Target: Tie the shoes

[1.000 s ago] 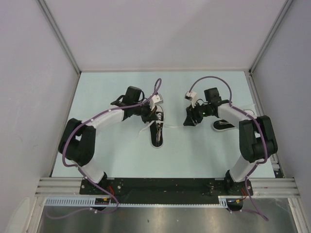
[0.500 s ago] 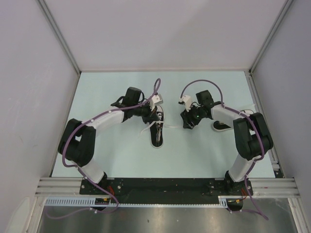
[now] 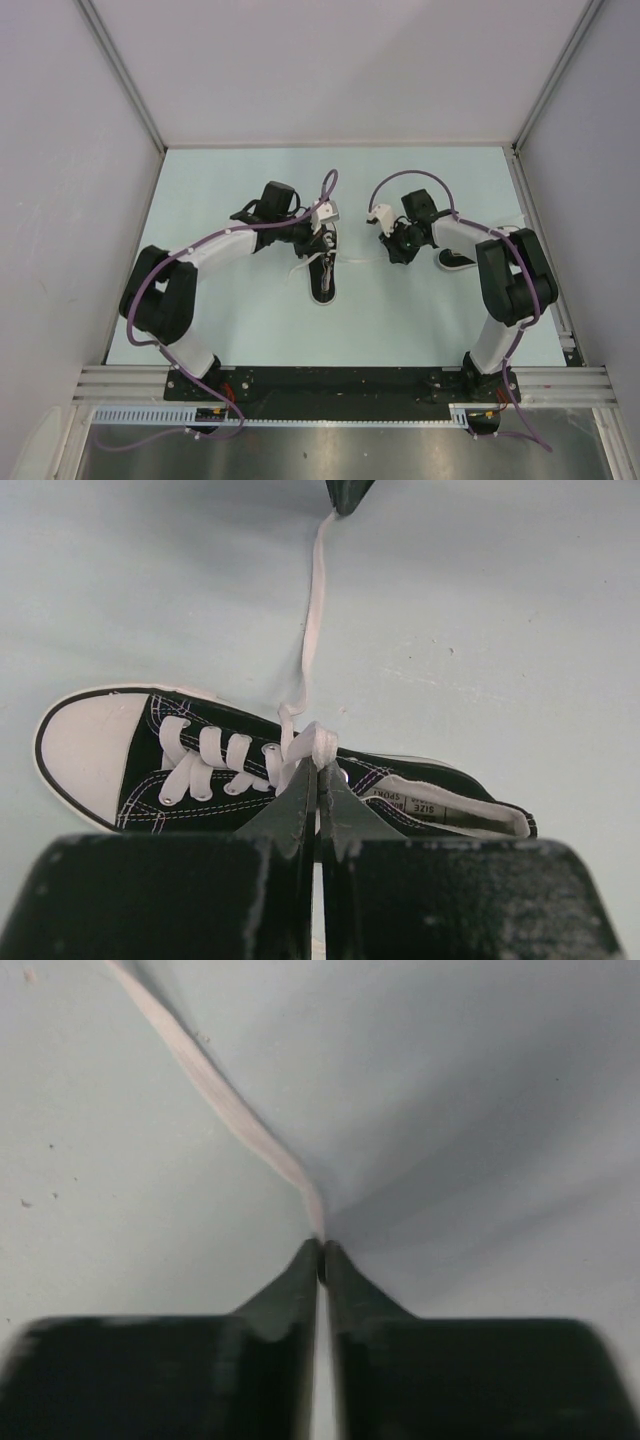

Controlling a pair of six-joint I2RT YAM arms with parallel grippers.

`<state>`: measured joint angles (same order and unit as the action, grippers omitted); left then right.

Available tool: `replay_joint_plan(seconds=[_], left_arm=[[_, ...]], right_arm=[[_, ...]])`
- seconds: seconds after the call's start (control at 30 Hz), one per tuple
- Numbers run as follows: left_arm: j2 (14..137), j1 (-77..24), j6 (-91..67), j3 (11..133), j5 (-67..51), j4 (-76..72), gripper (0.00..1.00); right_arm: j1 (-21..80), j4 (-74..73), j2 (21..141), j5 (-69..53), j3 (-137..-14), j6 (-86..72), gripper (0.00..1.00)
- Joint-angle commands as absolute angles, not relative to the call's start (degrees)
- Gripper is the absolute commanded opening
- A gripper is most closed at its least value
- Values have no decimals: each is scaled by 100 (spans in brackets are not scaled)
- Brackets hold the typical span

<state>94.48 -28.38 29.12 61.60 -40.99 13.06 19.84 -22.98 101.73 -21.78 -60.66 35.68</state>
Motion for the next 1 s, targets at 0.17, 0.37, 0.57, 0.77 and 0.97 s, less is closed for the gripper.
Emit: replay_joint_plan(seconds=[0.17,0.37,0.57,0.77,0.97], left_arm=[[8965,-2909,3620,5933,-4570,1257,0],[8710,-2927,4138,5669,-4720,1187,0],[8675,-2944,4490,5608,-4799,1187,0],[8631,-2997,4693,5511,-4895,1195,0],[8552,-3032,5071,5397,-4940,1494,0]], right_arm=[[1627,-1496,9275,-2722,-6381,2402,0],[1871,-589,9263,-3690,-6776,1363,0],[2452,-44,9957,-4270,-7461,467,0],[3039,1028,10581,-4789,-8077,-781,0],[3392,1301,11143,-5263,-8262,-1588,0]])
